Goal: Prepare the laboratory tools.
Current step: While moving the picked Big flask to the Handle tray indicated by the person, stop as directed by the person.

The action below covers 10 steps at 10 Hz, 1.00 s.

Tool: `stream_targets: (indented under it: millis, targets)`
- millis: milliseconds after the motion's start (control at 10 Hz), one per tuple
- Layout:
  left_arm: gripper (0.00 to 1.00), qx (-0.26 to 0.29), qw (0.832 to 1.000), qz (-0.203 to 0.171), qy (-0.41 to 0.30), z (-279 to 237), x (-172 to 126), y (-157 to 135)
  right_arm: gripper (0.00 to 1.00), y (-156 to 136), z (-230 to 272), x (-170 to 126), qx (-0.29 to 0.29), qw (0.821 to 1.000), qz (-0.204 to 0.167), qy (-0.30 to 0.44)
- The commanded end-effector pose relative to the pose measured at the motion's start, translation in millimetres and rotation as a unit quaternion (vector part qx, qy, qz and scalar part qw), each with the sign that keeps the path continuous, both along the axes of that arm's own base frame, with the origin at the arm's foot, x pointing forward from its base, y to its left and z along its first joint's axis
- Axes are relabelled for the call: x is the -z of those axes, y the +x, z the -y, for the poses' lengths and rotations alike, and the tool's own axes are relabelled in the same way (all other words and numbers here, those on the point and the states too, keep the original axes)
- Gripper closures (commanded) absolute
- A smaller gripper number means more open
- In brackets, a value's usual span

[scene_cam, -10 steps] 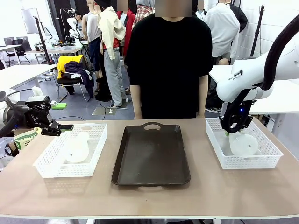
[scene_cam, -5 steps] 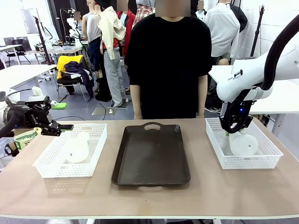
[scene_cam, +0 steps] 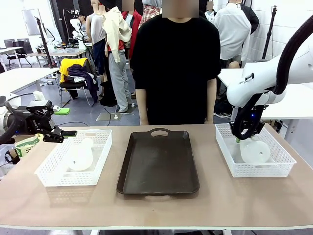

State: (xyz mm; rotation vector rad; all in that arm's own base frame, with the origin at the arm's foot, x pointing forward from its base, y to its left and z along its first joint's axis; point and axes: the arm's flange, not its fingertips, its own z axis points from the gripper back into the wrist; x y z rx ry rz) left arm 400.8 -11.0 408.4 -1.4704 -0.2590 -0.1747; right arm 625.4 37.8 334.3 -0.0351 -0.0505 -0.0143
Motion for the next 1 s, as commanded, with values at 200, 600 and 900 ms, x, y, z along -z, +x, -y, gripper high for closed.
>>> stream_targets:
  millis: [200, 600, 900]
  targets:
    - [0.00, 0.000, 1.000, 0.001, -0.004, 0, -1, -1, 1.00, -24, -1, -47, 0.016, 1.000, 0.018, 0.020]
    - [0.00, 0.000, 1.000, 0.001, -0.004, 0, -1, -1, 1.00, -55, 1, -98, 0.002, 0.999, 0.046, 0.029]
    - [0.00, 0.000, 1.000, 0.001, -0.004, 0, -1, -1, 1.00, -68, 4, -110, -0.015, 0.998, 0.053, 0.031]
